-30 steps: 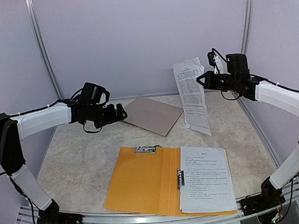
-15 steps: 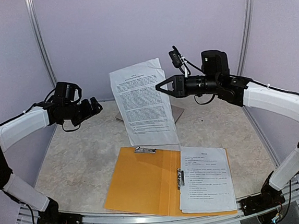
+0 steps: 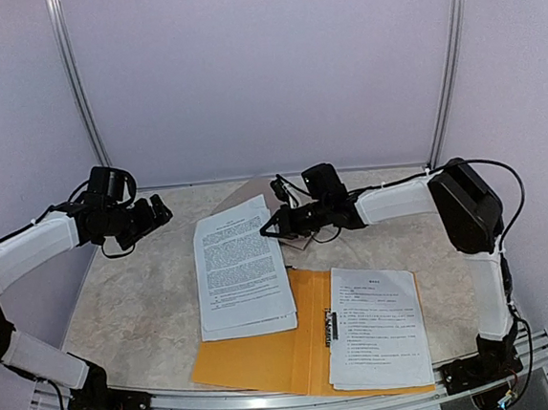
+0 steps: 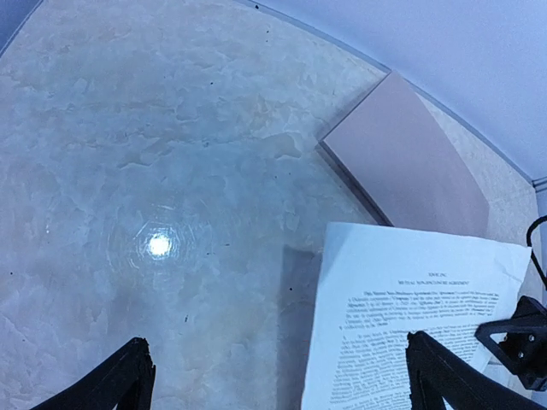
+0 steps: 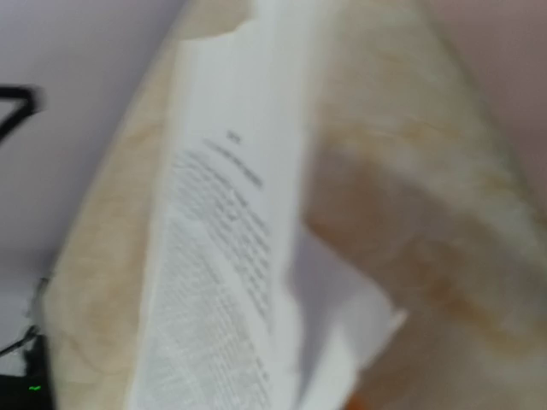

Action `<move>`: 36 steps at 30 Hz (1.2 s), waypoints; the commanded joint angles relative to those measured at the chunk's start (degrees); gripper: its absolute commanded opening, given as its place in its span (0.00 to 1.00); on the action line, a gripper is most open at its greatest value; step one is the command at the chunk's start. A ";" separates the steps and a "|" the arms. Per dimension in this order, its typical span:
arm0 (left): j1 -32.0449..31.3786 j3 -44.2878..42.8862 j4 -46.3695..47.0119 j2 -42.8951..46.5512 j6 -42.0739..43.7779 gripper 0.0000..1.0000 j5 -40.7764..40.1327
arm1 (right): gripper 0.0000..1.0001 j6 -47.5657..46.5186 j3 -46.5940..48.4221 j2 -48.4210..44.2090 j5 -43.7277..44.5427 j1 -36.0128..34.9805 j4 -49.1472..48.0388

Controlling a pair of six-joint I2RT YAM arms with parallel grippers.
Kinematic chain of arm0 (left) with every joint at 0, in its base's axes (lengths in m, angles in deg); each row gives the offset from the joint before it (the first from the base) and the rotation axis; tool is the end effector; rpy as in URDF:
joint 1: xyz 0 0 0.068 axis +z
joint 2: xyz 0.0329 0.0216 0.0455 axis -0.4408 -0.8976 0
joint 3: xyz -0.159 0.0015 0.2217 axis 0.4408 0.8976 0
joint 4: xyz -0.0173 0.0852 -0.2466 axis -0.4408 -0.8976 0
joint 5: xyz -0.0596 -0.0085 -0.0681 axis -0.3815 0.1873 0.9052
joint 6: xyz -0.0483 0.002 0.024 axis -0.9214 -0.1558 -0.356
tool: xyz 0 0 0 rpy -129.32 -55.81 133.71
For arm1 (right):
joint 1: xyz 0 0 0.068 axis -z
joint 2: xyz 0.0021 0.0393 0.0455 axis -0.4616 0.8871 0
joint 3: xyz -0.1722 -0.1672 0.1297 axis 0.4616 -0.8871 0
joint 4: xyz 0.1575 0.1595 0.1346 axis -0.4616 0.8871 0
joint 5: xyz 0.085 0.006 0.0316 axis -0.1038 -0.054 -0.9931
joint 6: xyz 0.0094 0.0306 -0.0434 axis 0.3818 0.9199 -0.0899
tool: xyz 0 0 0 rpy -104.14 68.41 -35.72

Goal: Put the files into the folder
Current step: Place the file in the spring clip on the folder.

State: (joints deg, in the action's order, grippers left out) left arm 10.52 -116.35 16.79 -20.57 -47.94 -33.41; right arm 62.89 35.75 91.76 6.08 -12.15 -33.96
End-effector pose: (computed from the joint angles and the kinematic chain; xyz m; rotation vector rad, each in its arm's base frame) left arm 0.2846 -0.0794 0.2697 -0.3898 2.3169 -0.4350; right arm 0.3558 0.3204 0.1879 -0.4478 2.2640 1.3766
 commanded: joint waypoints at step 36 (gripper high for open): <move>-3.27 6.58 1.54 -5.01 -0.65 0.99 7.18 | 0.00 5.51 9.29 10.03 -3.24 0.03 -4.47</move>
State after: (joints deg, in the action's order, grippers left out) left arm 7.39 -110.25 19.85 -26.38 -50.04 -24.80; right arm 65.36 50.89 107.52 5.42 -10.81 -33.19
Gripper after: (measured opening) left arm 0.988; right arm 0.003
